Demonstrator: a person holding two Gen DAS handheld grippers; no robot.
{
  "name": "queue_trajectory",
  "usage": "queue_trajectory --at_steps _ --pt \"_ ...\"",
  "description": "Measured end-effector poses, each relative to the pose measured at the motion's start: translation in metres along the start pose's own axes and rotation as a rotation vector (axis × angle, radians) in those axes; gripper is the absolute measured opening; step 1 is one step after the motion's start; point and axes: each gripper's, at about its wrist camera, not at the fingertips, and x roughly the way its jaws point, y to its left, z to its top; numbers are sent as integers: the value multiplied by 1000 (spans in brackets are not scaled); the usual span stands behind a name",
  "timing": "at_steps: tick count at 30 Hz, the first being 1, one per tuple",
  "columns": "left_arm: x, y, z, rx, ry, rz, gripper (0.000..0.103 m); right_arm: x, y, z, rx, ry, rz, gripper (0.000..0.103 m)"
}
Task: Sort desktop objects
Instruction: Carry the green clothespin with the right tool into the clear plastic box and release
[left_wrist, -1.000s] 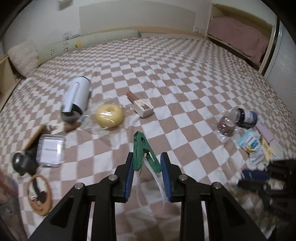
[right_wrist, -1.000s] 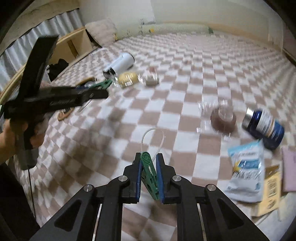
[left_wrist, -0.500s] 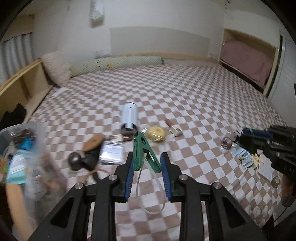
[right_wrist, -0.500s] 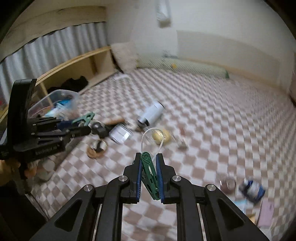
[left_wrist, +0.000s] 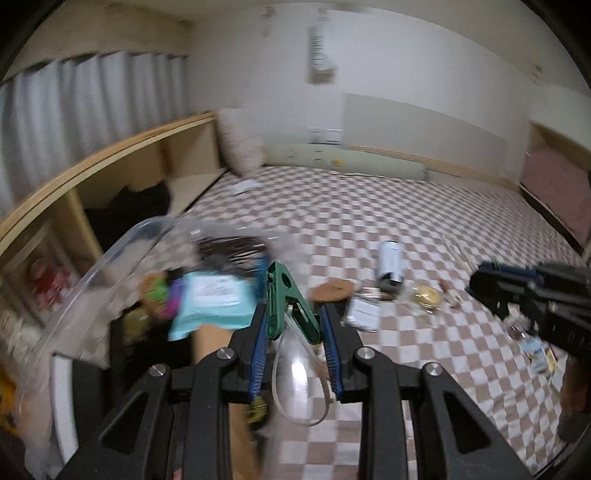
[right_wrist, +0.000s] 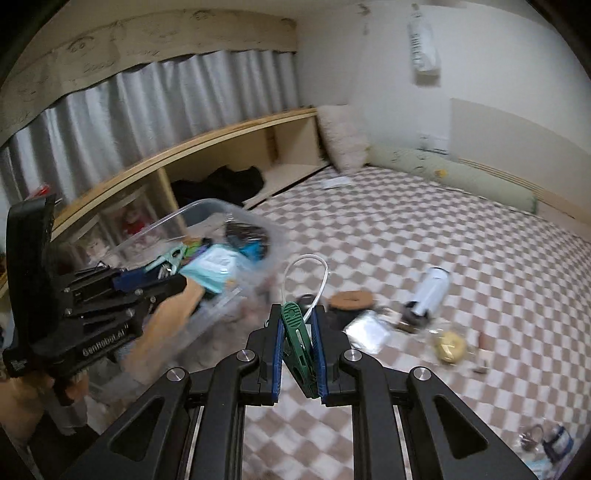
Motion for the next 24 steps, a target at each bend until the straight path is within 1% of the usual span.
queue_trajectory --at_steps 4,6,9,12,15,19,20,22,24 --pt "-19 27 -10 -38 -13 78 28 25 22 9 1 23 51 16" --pt "-10 51 -11 -56 -5 95 28 38 33 15 10 32 88 16" --pt "-5 62 -10 -70 12 101 28 56 53 25 14 41 146 16" --pt "-7 56 -13 -68 16 102 28 70 69 32 7 46 185 16" --pt "-8 51 -17 -62 23 97 28 85 78 38 11 60 204 16" --pt "-21 30 -19 -49 32 85 28 107 80 40 37 93 199 16" --pt "-16 31 -19 -46 32 84 28 111 80 40 40 102 193 16" --pt "-17 46 -31 -51 36 74 28 118 78 38 42 123 183 16" --pt "-18 45 -26 -66 46 57 28 122 77 35 46 139 186 16"
